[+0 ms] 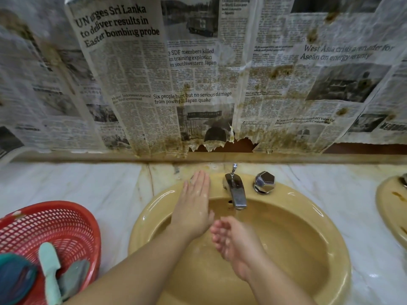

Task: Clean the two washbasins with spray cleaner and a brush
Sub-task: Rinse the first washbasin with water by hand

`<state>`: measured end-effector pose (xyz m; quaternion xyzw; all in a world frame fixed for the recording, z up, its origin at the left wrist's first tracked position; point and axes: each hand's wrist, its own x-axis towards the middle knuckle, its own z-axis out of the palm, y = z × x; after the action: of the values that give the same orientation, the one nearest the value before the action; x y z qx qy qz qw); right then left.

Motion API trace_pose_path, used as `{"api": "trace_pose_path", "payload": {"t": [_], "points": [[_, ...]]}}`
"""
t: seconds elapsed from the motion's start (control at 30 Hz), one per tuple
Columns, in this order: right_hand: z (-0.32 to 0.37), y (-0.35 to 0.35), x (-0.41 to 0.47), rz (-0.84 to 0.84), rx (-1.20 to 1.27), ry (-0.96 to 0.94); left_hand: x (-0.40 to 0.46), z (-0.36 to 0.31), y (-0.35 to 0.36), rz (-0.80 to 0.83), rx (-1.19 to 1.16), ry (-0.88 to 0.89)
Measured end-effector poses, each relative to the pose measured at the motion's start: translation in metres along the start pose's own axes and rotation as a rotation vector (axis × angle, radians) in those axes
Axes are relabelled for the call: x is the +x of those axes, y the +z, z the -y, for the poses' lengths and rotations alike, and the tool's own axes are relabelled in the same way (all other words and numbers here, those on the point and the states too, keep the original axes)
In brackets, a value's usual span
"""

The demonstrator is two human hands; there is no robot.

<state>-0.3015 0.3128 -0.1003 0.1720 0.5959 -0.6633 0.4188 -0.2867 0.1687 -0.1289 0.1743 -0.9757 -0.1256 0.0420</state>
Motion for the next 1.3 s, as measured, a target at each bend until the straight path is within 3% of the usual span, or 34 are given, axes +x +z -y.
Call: {"api": "trace_pose_path", "payload": {"t": [0.1, 0.3, 0.4, 0.57, 0.63, 0.77, 0.93, 1.0, 1.07, 1.17, 1.3], "points": [[-0.014, -0.016, 0.025, -0.073, 0.191, 0.103, 0.006, -0.007, -0.003, -0.06, -0.032, -0.037], [0.002, -0.024, 0.057, -0.033, 0.602, 0.146, -0.049, 0.002, 0.02, -0.07, -0.279, 0.12], [0.0, -0.026, 0.063, -0.019, 0.695, 0.123, -0.069, 0.016, 0.028, -0.159, -0.376, 0.071], [-0.025, -0.025, 0.053, -0.024, 0.744, 0.136, -0.06, 0.046, 0.018, -0.376, -0.322, -0.088], [-0.028, -0.014, 0.047, -0.016, 0.741, 0.147, -0.048, 0.059, 0.014, -0.329, -0.244, -0.189], [0.001, 0.034, 0.027, 0.061, 0.691, 0.097, -0.017, 0.069, 0.008, -0.062, -0.094, -0.36], [0.049, 0.085, 0.002, 0.308, 0.279, -0.045, 0.013, 0.044, 0.012, 0.224, 0.162, -0.196], [0.047, 0.082, 0.009, 0.233, 0.127, -0.072, 0.005, 0.025, 0.023, 0.243, 0.223, -0.174], [0.033, 0.064, 0.013, 0.108, -0.005, -0.082, -0.015, 0.008, 0.036, 0.15, 0.151, -0.184], [0.003, 0.028, 0.015, -0.068, -0.1, -0.069, -0.046, -0.001, 0.043, 0.157, 0.038, -0.014], [-0.022, -0.013, 0.037, -0.208, 0.198, 0.035, -0.064, 0.013, 0.045, 0.172, -0.198, 0.128]]}}
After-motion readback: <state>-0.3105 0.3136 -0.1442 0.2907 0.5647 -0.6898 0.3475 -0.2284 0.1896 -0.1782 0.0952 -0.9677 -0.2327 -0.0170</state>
